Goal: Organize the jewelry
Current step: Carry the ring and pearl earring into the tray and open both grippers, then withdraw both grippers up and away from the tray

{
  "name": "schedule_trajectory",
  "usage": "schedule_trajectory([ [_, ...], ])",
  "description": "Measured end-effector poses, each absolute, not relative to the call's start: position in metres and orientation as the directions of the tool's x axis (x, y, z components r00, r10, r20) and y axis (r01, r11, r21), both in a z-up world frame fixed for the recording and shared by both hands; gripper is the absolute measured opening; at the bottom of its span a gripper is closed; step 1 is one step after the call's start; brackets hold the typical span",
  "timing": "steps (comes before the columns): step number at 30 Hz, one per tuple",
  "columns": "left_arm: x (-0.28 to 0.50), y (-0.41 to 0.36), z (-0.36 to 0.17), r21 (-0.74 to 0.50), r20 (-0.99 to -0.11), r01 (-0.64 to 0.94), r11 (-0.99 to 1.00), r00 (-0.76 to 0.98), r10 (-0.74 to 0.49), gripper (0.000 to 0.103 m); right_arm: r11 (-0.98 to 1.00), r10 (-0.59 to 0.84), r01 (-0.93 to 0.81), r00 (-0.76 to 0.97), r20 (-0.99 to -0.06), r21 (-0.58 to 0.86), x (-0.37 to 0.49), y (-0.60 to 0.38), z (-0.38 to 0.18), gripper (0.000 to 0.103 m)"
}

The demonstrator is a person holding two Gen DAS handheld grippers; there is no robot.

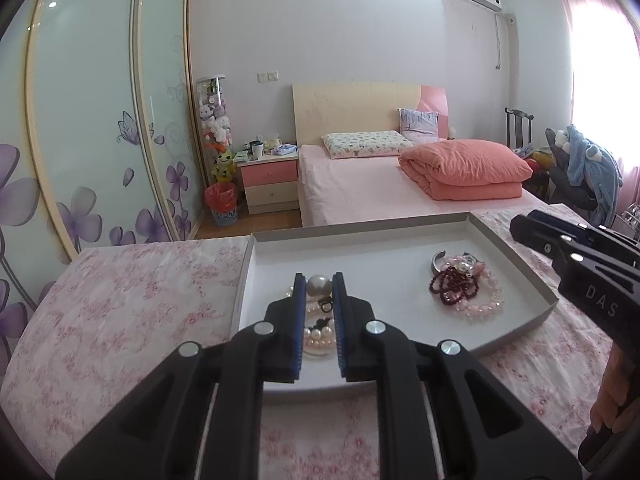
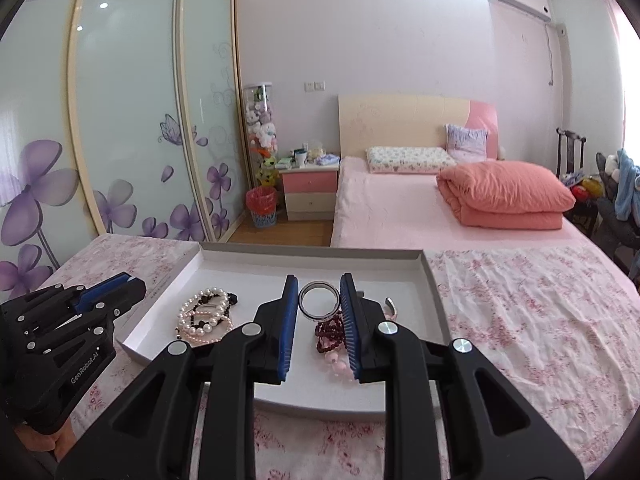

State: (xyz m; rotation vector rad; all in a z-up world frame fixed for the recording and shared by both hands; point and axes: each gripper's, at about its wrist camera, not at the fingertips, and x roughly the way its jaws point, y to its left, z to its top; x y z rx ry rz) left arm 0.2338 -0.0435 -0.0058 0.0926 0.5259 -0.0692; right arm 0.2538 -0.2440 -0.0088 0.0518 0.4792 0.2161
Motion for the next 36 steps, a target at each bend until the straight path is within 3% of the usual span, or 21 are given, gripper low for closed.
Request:
schedule_trajectory([
  [12,0.289,-0.054,-0.038,0.036,-0.594,0.130,0.991,0.800,-0.083,0.014,0.957,0.279,-0.172,0.774,-0.568,0.234,0.303,-0.252,-0.040,0.024],
  [15,0.295,-0.053,-0.040,0.004,-0.608,0.137,0.991,0.787,-0.106,0.020,0.945,0.306,-0.170,0.760,-0.573,0.278,0.308,-0.258,-0.042,0.039],
  [27,0.282,-0.010,-0.016,-0.060,-0.573,0.052,0.997,0.816,-0.078,0.033,0.945,0.273,-0.115,0.797,-0.539,0.307,0.284,-0.285,-0.028,0.041],
  [32,0.263,0.006,0.001,-0.077,-0.555,0.027,0.997,0.829,-0.065,0.037,0.944,0.276,-0.122,0.804,-0.527,0.307,0.262,-0.283,-0.019,0.046],
  [36,0.232,0.015,0.010,-0.083,-0.535,0.018,0.996,0.843,-0.059,0.049,0.948,0.272,-0.130,0.806,-0.526,0.292,0.238,-0.279,-0.012,0.057],
])
